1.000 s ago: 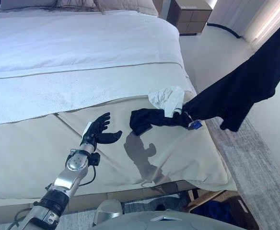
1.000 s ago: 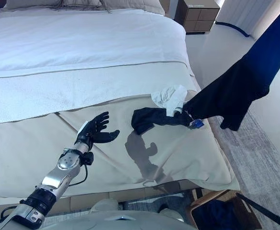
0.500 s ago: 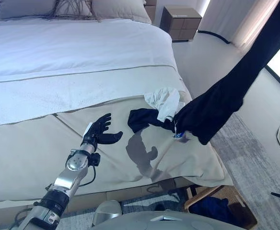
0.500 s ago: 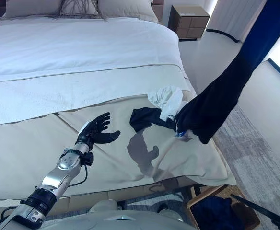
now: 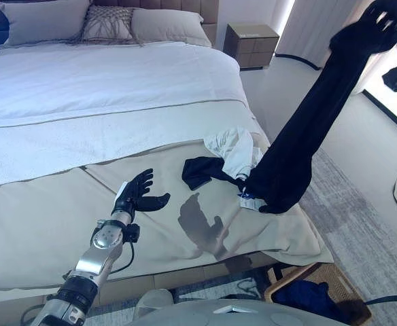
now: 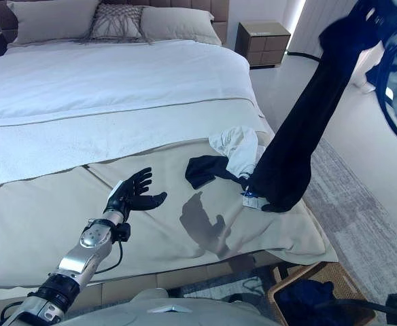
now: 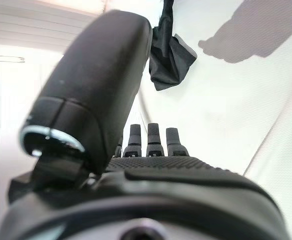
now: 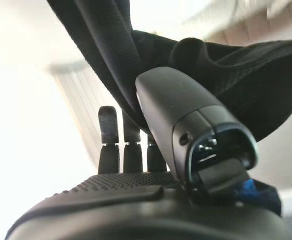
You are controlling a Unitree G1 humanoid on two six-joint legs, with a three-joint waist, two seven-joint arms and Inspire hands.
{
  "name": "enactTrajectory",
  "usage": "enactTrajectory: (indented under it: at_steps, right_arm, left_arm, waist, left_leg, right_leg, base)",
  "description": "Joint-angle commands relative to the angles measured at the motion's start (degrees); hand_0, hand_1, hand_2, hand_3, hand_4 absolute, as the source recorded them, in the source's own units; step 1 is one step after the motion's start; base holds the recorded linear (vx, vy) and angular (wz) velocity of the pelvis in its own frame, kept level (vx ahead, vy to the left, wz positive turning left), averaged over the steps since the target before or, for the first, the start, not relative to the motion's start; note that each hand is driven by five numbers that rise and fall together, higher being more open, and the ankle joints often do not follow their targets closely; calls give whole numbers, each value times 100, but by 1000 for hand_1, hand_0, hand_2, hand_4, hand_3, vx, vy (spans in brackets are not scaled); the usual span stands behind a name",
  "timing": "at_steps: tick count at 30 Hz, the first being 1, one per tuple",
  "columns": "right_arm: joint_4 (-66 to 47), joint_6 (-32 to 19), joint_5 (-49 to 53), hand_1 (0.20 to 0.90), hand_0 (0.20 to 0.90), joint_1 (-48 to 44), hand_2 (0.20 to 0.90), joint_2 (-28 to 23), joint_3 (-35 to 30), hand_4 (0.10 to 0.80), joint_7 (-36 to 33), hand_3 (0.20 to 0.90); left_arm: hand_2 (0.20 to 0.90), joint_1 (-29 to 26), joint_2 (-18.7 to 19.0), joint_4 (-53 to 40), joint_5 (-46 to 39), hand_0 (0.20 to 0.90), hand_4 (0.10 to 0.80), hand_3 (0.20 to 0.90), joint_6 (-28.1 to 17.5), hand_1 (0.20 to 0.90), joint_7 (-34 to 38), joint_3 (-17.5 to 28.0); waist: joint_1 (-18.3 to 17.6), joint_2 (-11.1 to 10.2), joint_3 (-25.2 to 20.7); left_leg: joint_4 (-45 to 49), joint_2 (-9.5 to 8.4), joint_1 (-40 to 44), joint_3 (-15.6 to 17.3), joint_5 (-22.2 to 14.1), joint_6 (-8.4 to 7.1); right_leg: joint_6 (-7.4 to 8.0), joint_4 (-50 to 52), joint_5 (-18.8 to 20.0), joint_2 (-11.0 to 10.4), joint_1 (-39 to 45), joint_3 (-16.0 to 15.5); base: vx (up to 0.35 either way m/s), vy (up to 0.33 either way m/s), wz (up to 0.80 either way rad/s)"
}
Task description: Pick up the clothes from the bed and place them into the basket
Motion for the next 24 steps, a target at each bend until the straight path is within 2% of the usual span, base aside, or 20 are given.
enactTrajectory:
  at_steps: [1, 7, 11, 17, 24]
  right_arm:
    - [-368, -251, -400, 300, 300, -109, 300, -184, -507, 100, 57, 200]
    - [-1604, -230, -523, 300, 300, 1413, 300, 180, -1600, 100, -48, 200]
    - [-2102, -165, -921, 300, 300, 2172, 300, 433, -1910, 100, 232, 200]
    - [-1731, -133, -1411, 300, 300, 2128, 300, 646, -1520, 100, 611, 200]
    - [-586, -82, -1769, 300, 300, 1618, 300, 923, -765, 100, 608, 200]
  left_arm:
    - [900, -260, 43, -291, 266, 900, 800, 900, -384, 900, 18, 291]
    - [900, -135, 2, -295, 353, 900, 800, 900, -390, 900, 69, 553]
    - [900, -79, -64, -391, 449, 900, 800, 900, -376, 900, 47, 683]
    - [900, -100, -74, -498, 485, 900, 800, 900, -316, 900, 25, 578]
    - [900, -144, -40, -444, 452, 900, 800, 900, -272, 900, -58, 403]
  waist:
    - [79, -11, -388]
    - [-52, 38, -302]
    - [-125, 60, -244]
    - [-50, 79, -181]
    - [156, 117, -101]
  left_leg:
    - [50, 133, 401, -105, -807, -181]
    - [32, 136, 410, -71, -813, -149]
    - [45, 133, 393, -32, -826, -130]
    - [63, 124, 368, -42, -817, -121]
    - [66, 103, 279, -113, -795, -133]
  right_leg:
    - [-49, 180, -59, 112, -187, -83]
    - [-29, 198, -51, 108, -219, -25]
    - [-13, 214, -40, 98, -275, 31]
    - [-9, 221, -17, 93, -300, 32]
    - [-4, 213, 11, 62, -352, -76]
  base:
    - [0, 0, 0]
    - [0, 0, 0]
    - [-36, -18, -2]
    - [-6, -11, -7]
    - [9, -9, 3]
